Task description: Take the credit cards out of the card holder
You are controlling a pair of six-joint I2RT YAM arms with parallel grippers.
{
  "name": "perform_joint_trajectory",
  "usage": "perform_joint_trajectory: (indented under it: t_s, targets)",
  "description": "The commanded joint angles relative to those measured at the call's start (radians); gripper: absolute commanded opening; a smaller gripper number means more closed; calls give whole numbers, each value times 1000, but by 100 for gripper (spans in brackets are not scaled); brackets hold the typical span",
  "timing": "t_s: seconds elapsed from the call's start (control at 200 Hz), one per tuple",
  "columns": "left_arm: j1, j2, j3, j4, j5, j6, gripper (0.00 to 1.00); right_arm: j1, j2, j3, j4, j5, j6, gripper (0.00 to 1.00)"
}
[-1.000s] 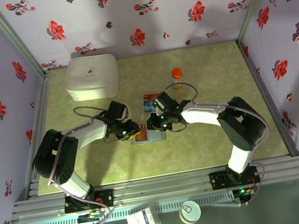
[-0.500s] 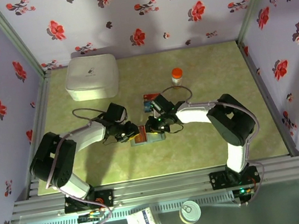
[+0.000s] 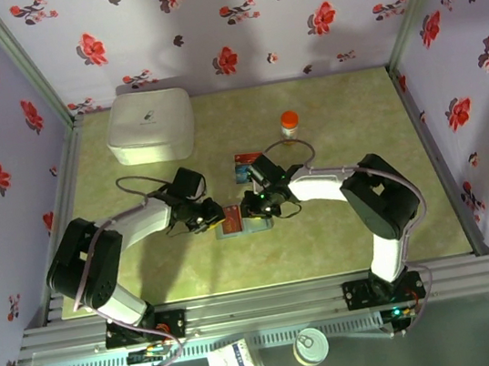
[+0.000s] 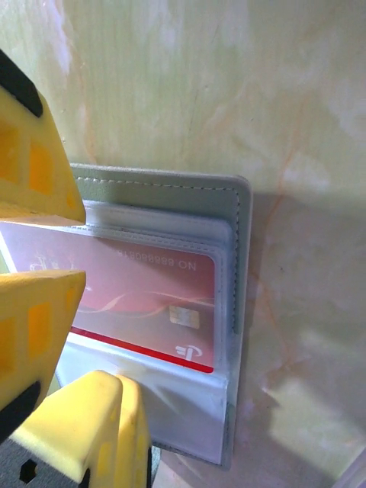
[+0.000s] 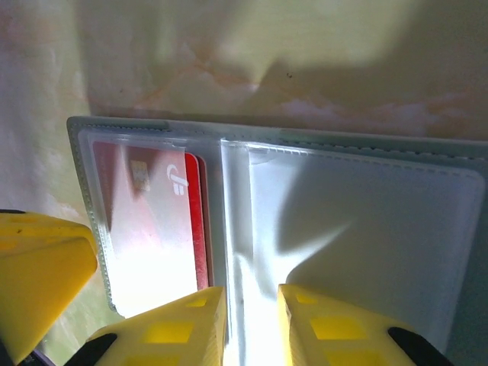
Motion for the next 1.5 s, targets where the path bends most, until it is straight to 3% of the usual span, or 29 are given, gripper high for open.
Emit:
perform_joint_trajectory:
  t_s: [0.0,0.49,1.495]
  targets:
    - [14,3,32,-37,-21,28,18,8,-42,30,-22,15,-10,25]
    - [24,43,35,-12,1,34,4,10,21,48,111,-78,56,24]
    - [37,71,12,-8,8,36,4,14,100,40,206,-149,90,19]
